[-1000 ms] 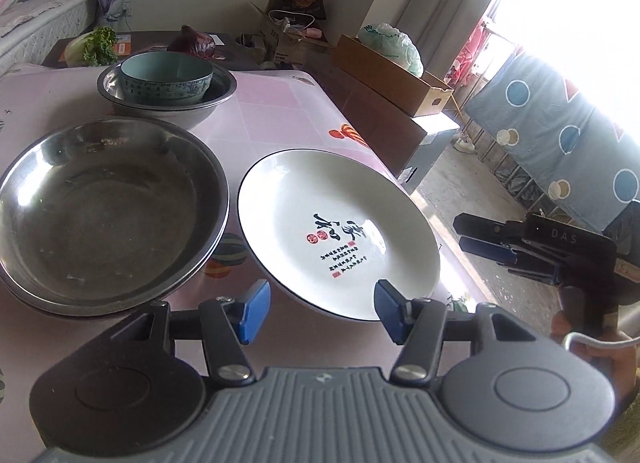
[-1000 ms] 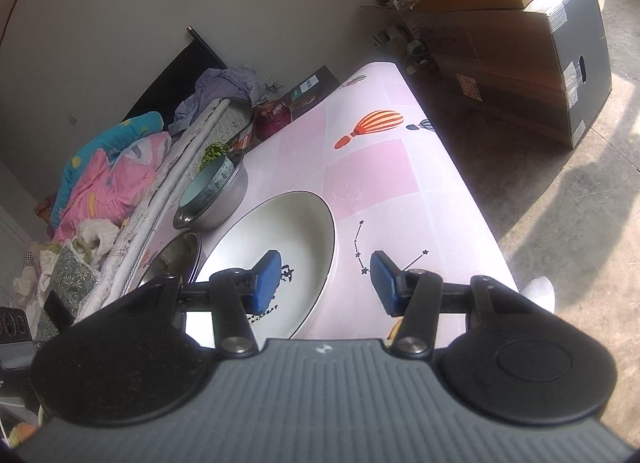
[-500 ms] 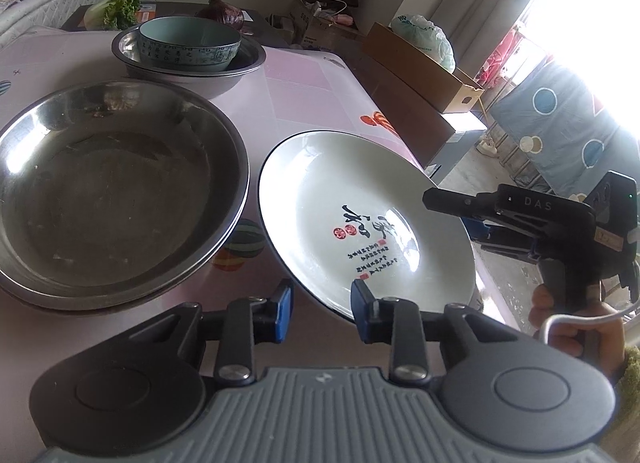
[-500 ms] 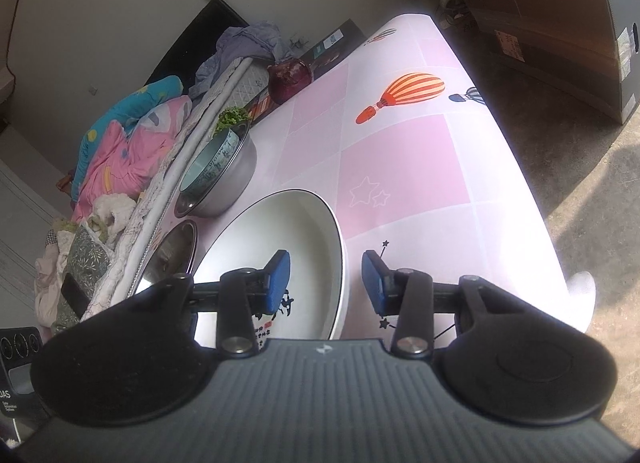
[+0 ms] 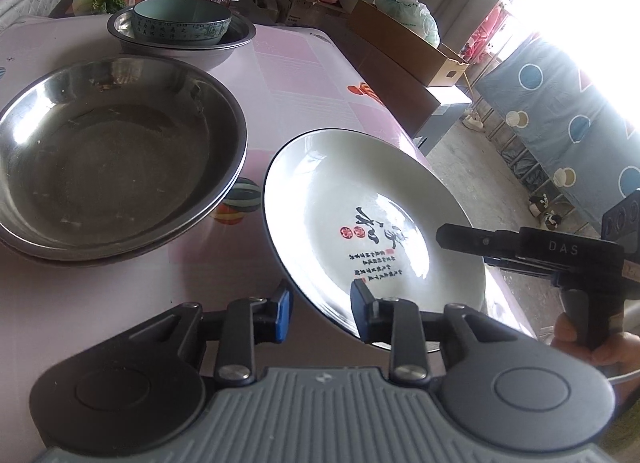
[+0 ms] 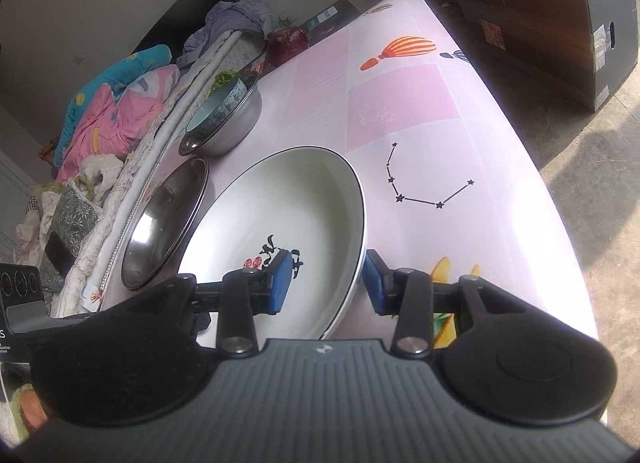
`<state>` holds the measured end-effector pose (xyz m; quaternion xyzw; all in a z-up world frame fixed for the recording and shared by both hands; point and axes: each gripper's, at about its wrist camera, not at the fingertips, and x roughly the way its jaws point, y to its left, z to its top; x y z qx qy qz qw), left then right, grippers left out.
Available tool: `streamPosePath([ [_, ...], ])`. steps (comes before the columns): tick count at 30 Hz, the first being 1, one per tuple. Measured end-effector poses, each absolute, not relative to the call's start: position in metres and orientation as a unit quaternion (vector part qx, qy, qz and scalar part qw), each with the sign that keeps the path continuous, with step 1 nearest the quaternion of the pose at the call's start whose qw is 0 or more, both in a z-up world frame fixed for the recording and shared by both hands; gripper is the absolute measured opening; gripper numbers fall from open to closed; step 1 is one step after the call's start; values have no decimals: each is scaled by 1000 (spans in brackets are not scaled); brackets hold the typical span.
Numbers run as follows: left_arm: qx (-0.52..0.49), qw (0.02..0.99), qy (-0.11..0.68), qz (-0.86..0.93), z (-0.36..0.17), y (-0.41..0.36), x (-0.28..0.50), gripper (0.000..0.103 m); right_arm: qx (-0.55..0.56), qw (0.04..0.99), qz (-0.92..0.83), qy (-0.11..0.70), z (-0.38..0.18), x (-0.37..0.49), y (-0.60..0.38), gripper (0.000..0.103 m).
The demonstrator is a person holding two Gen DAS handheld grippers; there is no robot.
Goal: Organize plates and bowls
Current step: 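Close both grippers on the white plate rim and lift it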
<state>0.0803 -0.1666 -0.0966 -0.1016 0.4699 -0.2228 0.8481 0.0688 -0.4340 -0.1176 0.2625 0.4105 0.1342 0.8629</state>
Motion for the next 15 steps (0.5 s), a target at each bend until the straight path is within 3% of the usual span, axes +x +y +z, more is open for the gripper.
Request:
streamPosePath([
  [15, -80, 829, 487, -263, -94, -117, 13, 31, 261, 859, 119, 425, -111, -32, -369, 39],
])
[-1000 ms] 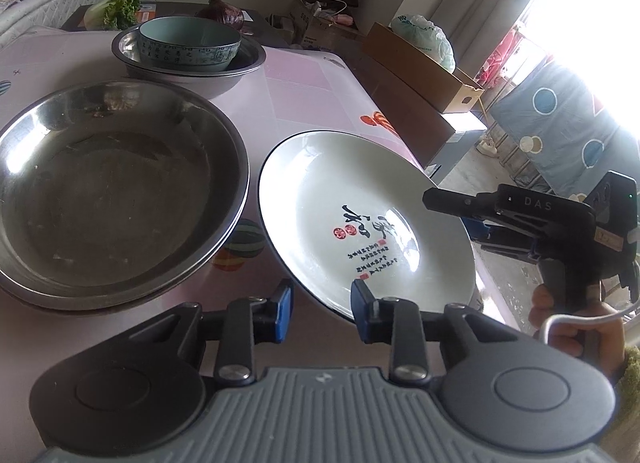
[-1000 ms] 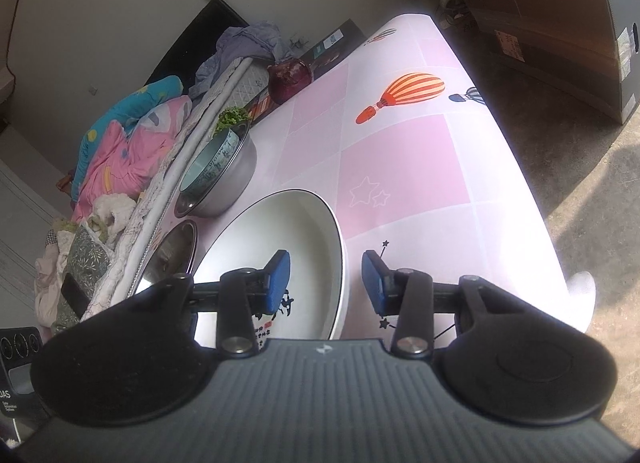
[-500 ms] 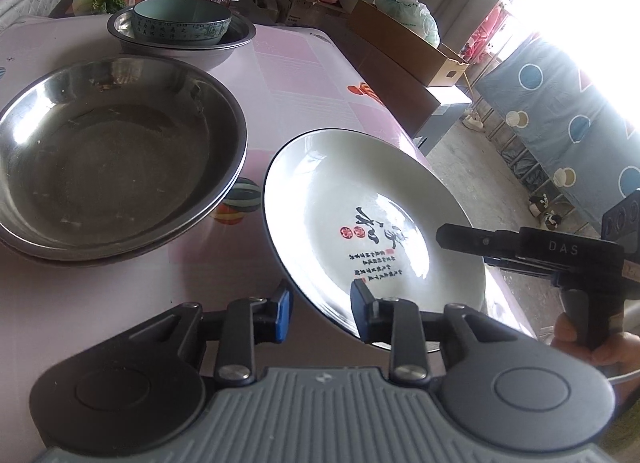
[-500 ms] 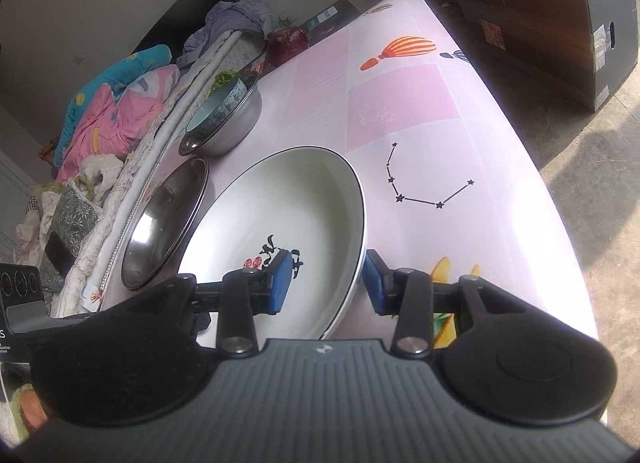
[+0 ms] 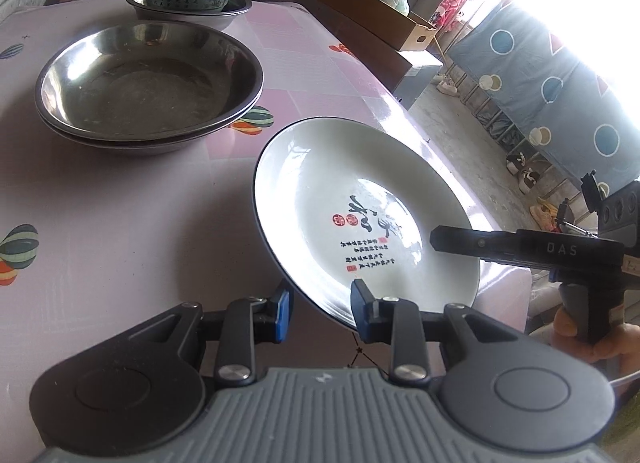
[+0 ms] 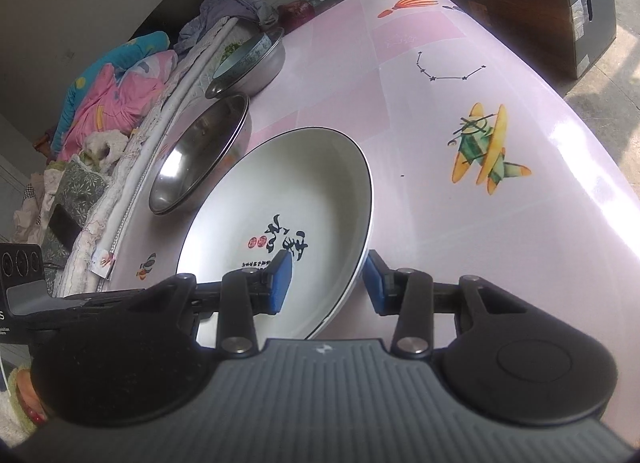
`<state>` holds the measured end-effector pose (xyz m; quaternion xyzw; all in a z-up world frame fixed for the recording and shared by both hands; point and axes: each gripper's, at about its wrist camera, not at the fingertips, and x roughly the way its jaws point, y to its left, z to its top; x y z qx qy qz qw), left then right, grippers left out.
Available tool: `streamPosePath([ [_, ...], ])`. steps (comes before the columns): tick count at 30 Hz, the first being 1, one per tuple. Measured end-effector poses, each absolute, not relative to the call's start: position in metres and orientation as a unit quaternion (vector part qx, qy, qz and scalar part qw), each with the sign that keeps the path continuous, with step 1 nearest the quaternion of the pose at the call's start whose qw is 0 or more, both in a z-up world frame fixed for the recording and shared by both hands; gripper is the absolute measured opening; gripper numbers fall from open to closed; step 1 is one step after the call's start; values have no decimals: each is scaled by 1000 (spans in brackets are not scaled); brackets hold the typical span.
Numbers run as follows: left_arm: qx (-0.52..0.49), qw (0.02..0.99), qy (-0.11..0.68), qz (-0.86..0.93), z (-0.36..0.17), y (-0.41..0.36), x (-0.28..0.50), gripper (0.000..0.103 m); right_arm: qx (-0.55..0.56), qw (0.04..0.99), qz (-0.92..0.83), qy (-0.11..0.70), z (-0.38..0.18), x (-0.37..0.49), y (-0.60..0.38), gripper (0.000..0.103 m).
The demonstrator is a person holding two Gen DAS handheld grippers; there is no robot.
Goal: Organize plates and bowls
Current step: 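Close both grippers on the white plate rim and lift it, then hold the white plate raised above the table with both grippers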
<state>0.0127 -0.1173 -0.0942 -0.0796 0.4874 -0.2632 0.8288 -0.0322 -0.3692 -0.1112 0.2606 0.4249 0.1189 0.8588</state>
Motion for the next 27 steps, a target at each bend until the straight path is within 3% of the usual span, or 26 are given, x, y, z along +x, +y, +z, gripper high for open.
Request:
streamPosePath([
  [15, -126, 847, 473, -209, -89, -21, -26, 31, 241, 841, 184, 449, -104, -38, -265, 42],
  [27, -128, 855, 454, -214, -87, -15, -29, 35, 274, 843, 154, 436, -104, -47, -268, 42],
])
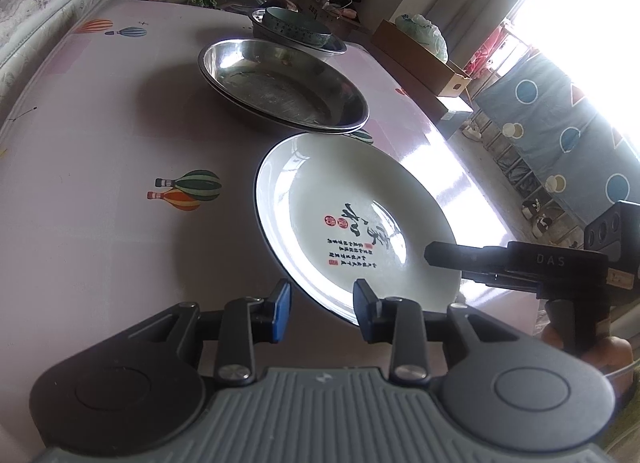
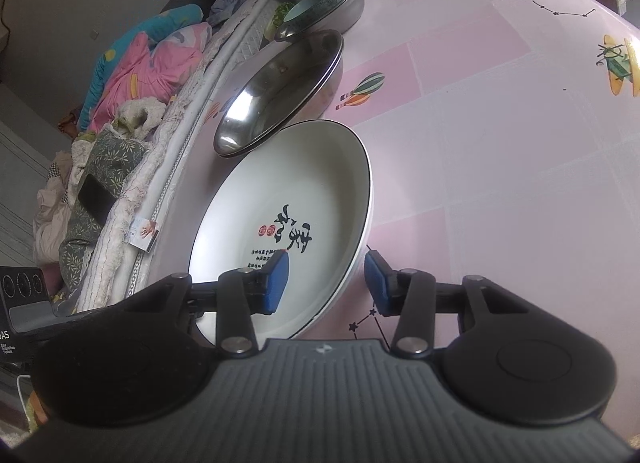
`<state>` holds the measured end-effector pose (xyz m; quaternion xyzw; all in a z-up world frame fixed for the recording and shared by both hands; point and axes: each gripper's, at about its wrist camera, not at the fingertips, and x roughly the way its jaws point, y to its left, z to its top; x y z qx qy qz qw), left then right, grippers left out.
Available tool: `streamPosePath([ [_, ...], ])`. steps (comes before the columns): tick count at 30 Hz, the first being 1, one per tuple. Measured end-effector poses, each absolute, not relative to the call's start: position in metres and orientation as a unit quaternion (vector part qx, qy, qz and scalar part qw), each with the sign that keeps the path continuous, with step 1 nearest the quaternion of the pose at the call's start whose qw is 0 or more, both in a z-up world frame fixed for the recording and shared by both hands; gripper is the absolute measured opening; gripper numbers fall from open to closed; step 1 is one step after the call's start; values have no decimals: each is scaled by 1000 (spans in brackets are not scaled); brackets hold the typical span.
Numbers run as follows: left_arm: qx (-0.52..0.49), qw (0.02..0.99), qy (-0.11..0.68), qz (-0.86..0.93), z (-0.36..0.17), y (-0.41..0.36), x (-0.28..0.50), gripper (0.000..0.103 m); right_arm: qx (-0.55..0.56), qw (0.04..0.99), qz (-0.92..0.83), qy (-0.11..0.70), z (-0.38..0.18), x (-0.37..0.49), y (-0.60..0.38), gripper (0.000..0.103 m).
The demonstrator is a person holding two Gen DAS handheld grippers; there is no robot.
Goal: Organize plates and bowls
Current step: 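Hold the white plate raised above the table with both grippers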
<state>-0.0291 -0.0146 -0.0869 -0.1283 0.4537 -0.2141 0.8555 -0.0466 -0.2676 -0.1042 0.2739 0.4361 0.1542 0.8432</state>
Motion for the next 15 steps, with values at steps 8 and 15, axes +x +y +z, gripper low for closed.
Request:
streamPosePath([
  [8, -130, 857, 457, -201, -91, -10, -19, 37, 250, 862, 110, 427, -103, -39, -269, 42],
  [15, -113, 868, 450, -181, -93, -11, -8, 33, 214, 874, 104, 424, -102, -30, -249, 27],
])
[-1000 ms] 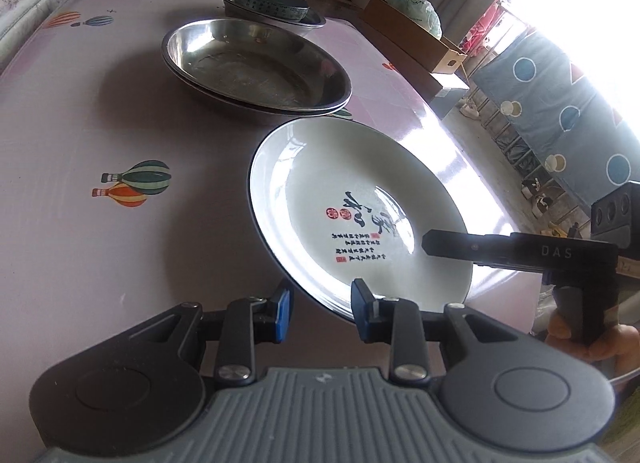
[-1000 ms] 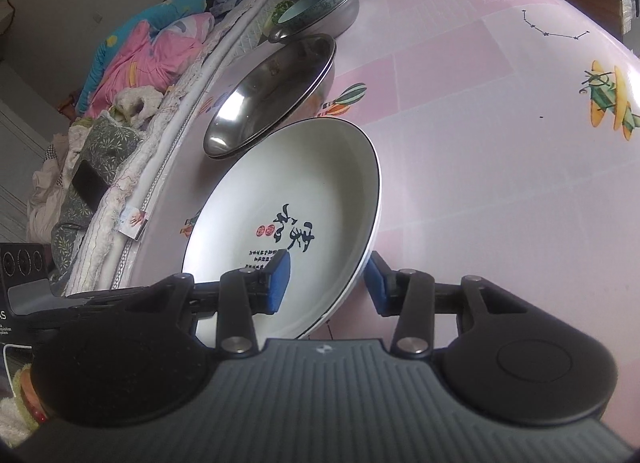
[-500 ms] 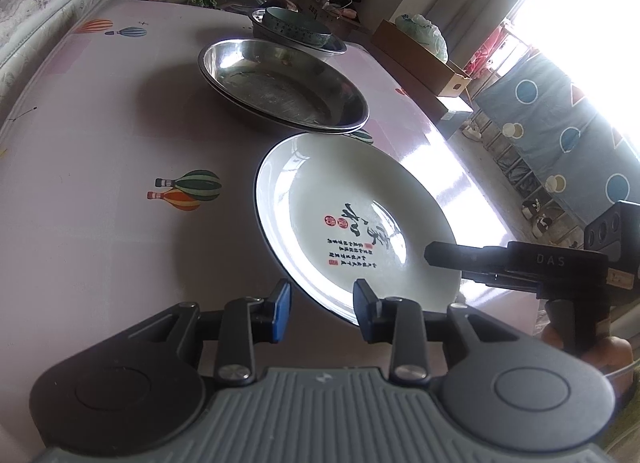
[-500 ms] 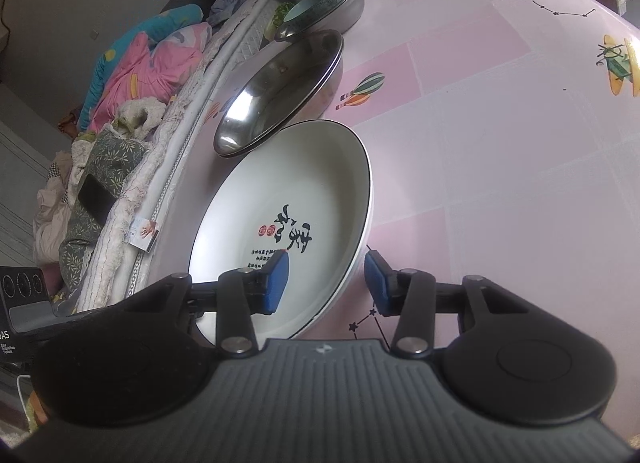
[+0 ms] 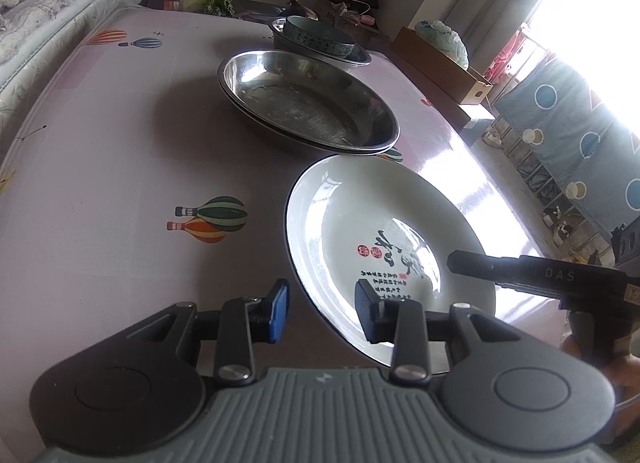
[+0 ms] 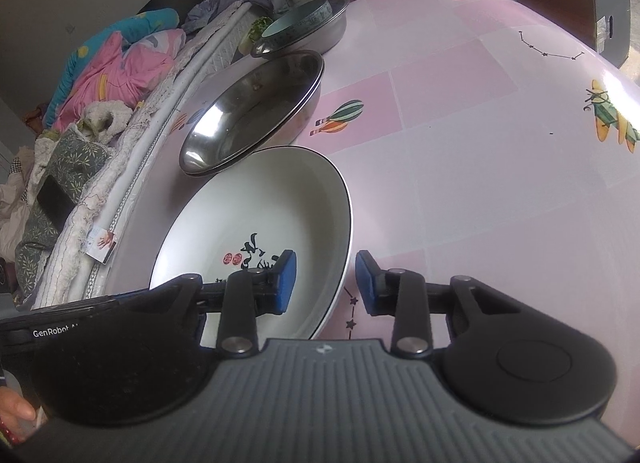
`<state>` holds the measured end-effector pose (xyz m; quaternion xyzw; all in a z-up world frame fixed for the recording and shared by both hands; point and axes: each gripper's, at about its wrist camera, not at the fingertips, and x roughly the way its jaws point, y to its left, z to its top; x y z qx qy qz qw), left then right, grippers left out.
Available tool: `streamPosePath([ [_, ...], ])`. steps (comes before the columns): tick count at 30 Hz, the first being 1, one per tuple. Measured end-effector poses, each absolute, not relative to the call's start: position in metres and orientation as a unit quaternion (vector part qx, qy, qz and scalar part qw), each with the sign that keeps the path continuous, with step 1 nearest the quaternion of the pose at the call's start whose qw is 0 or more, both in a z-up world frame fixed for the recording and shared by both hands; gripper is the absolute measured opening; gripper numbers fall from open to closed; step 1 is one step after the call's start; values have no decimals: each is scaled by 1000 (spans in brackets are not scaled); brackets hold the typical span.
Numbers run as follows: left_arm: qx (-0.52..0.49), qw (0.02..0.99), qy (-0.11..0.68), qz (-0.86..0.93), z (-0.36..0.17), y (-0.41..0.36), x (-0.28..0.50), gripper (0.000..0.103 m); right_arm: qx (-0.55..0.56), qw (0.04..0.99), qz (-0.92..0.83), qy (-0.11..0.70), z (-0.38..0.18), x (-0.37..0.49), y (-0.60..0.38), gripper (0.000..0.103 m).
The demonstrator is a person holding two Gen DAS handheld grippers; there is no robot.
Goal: Organize plates and bowls
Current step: 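Hold the white plate raised above the table with both grippers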
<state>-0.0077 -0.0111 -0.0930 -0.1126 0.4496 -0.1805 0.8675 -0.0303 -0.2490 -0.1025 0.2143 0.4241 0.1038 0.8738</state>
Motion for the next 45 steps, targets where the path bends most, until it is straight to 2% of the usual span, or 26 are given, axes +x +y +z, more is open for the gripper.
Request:
streamPosePath([
  [2, -105, 868, 452, -175, -94, -12, -4, 21, 192, 882, 93, 420, -102, -30, -241, 23],
  [4, -103, 869, 452, -173, -95, -12, -2, 18, 180, 887, 83, 418, -102, -29, -238, 16],
  [19, -85, 854, 465, -216, -95, -19, -11, 19, 189, 888, 59, 414, -101, -55, -249, 14],
  [23, -21, 863, 463, -203, -93, -33, -6, 33, 180, 892, 54, 410, -102, -57, -245, 14],
  [34, 14, 862, 466, -201, -93, -49, 0, 33, 153, 902, 56, 399, -105, -59, -235, 20],
  [45, 8, 856, 477, -200, -90, -48, -7, 31, 128, 910, 62, 390, -104, -60, -232, 21],
])
